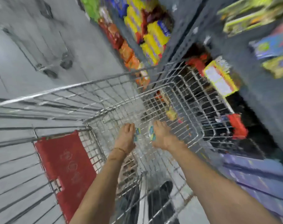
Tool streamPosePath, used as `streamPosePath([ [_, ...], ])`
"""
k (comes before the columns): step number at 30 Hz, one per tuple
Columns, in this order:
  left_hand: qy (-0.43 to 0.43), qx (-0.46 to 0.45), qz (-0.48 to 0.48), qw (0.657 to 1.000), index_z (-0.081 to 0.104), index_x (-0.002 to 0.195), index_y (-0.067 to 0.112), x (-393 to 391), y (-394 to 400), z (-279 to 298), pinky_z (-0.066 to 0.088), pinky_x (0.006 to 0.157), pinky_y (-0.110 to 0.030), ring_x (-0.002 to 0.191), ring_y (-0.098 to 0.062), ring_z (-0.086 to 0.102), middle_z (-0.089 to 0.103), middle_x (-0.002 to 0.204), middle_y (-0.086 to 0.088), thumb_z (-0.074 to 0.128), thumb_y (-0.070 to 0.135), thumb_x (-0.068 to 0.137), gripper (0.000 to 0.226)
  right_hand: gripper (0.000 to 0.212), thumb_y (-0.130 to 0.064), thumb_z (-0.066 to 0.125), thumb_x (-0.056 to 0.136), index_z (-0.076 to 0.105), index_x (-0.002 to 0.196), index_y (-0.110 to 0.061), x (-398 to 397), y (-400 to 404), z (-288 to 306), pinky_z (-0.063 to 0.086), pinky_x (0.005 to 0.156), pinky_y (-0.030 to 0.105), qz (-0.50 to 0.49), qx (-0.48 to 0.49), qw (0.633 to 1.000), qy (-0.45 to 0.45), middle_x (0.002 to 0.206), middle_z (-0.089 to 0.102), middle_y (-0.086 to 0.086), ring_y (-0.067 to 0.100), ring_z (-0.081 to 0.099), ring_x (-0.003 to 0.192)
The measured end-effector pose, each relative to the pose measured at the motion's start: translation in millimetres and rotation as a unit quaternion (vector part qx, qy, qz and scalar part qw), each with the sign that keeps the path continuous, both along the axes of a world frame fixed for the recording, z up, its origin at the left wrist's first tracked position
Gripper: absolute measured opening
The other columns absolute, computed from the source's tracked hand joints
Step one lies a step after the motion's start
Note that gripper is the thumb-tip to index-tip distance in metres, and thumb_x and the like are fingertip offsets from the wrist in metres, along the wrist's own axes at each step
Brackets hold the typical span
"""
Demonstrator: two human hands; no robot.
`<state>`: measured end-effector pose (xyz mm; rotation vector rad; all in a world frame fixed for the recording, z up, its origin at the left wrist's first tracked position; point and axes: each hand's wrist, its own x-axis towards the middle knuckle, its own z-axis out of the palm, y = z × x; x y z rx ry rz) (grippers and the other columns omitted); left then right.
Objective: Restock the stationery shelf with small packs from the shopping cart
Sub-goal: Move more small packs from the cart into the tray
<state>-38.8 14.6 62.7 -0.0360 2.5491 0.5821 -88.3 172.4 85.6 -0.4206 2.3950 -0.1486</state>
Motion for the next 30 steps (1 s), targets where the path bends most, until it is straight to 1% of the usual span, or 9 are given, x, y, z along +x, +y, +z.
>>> streamPosePath([
  [4, 0.062, 0.051, -0.050, 0.996, 0.022, 0.143, 0.000, -27.4, 28.7, 84.4, 0.032, 0.112, -0.039, 0.136, -0.032, 0.031, 0.030, 0.147, -0.019, 0.070, 0.008, 0.076, 0.083, 0.088, -0.015, 0.075, 0.073, 0.020, 0.141, -0.004, -7.1, 42.7, 89.1, 0.027, 0.114, 0.041, 0.008, -0.045, 0.996, 0.076, 0.145, 0.032, 0.016, 0.033, 0.026, 0.136],
  [9, 0.177, 0.101, -0.157, 0.966, 0.034, 0.138, -0.006, -54.2, 96.9, 184.8, 0.038, 0.111, -0.046, 0.129, -0.040, 0.041, 0.041, 0.139, -0.026, 0.079, 0.028, 0.068, 0.090, 0.082, -0.013, 0.069, 0.073, 0.025, 0.142, -0.007, 13.9, 123.8, 195.0, 0.024, 0.114, 0.031, -0.070, -0.098, 0.975, 0.188, 0.148, 0.031, 0.013, 0.028, 0.028, 0.138],
  [13, 0.211, 0.124, -0.262, 0.934, 0.026, 0.143, 0.001, -57.0, 178.1, 252.6, 0.026, 0.116, -0.037, 0.138, -0.034, 0.030, 0.032, 0.148, -0.020, 0.080, 0.028, 0.070, 0.095, 0.087, -0.014, 0.068, 0.074, 0.018, 0.145, -0.012, 59.1, 205.1, 263.1, 0.022, 0.114, 0.029, -0.191, -0.110, 0.943, 0.249, 0.156, 0.019, 0.006, 0.023, 0.020, 0.142],
  [16, 0.313, 0.162, -0.312, 0.882, 0.040, 0.132, 0.005, -45.5, 257.8, 299.7, 0.038, 0.104, -0.023, 0.126, -0.025, 0.039, 0.056, 0.131, -0.017, 0.066, 0.032, 0.072, 0.071, 0.088, -0.014, 0.071, 0.069, 0.024, 0.143, -0.012, 98.5, 273.6, 295.6, 0.026, 0.112, 0.028, -0.265, -0.105, 0.908, 0.306, 0.152, 0.028, 0.010, 0.024, 0.028, 0.138],
  [18, 0.301, 0.201, -0.382, 0.851, 0.050, 0.116, 0.003, -29.2, 319.5, 322.9, 0.036, 0.096, -0.010, 0.108, -0.018, 0.044, 0.066, 0.110, -0.021, 0.057, 0.040, 0.058, 0.069, 0.088, -0.012, 0.072, 0.065, 0.028, 0.142, -0.010, 131.4, 325.9, 311.5, 0.025, 0.112, 0.026, -0.311, -0.089, 0.889, 0.324, 0.149, 0.030, 0.013, 0.025, 0.031, 0.137],
  [21, 0.232, 0.205, -0.441, 0.843, 0.042, 0.132, 0.000, -7.5, 406.8, 335.8, 0.030, 0.107, -0.019, 0.123, -0.028, 0.044, 0.042, 0.134, -0.021, 0.080, 0.017, 0.062, 0.082, 0.087, -0.011, 0.073, 0.062, 0.034, 0.140, -0.012, 177.5, 397.4, 324.1, 0.033, 0.109, 0.029, -0.372, -0.078, 0.864, 0.331, 0.145, 0.030, 0.014, 0.026, 0.038, 0.133],
  [23, 0.179, 0.195, -0.465, 0.845, 0.033, 0.140, 0.006, 11.3, 457.0, 335.0, 0.029, 0.111, -0.025, 0.132, -0.027, 0.037, 0.033, 0.144, -0.016, 0.083, 0.015, 0.065, 0.090, 0.085, -0.010, 0.076, 0.063, 0.036, 0.139, -0.011, 207.3, 440.9, 325.8, 0.033, 0.111, 0.030, -0.406, -0.073, 0.849, 0.330, 0.142, 0.032, 0.015, 0.026, 0.040, 0.131],
  [26, 0.151, 0.171, -0.503, 0.833, 0.033, 0.141, 0.009, 39.4, 516.9, 324.1, 0.031, 0.110, -0.026, 0.131, -0.027, 0.039, 0.037, 0.141, -0.013, 0.083, 0.020, 0.067, 0.090, 0.083, -0.007, 0.076, 0.065, 0.037, 0.138, -0.009, 242.6, 495.6, 321.6, 0.026, 0.116, 0.036, -0.433, -0.040, 0.857, 0.277, 0.145, 0.034, 0.016, 0.027, 0.035, 0.135],
  [30, 0.142, 0.134, -0.532, 0.824, 0.033, 0.142, 0.011, 58.5, 562.6, 308.8, 0.032, 0.113, -0.031, 0.133, -0.028, 0.037, 0.038, 0.144, -0.012, 0.082, 0.021, 0.067, 0.090, 0.079, 0.000, 0.075, 0.066, 0.041, 0.136, -0.011, 262.4, 533.8, 306.2, 0.031, 0.110, 0.026, -0.453, -0.040, 0.868, 0.199, 0.144, 0.042, 0.008, 0.022, 0.039, 0.133],
])
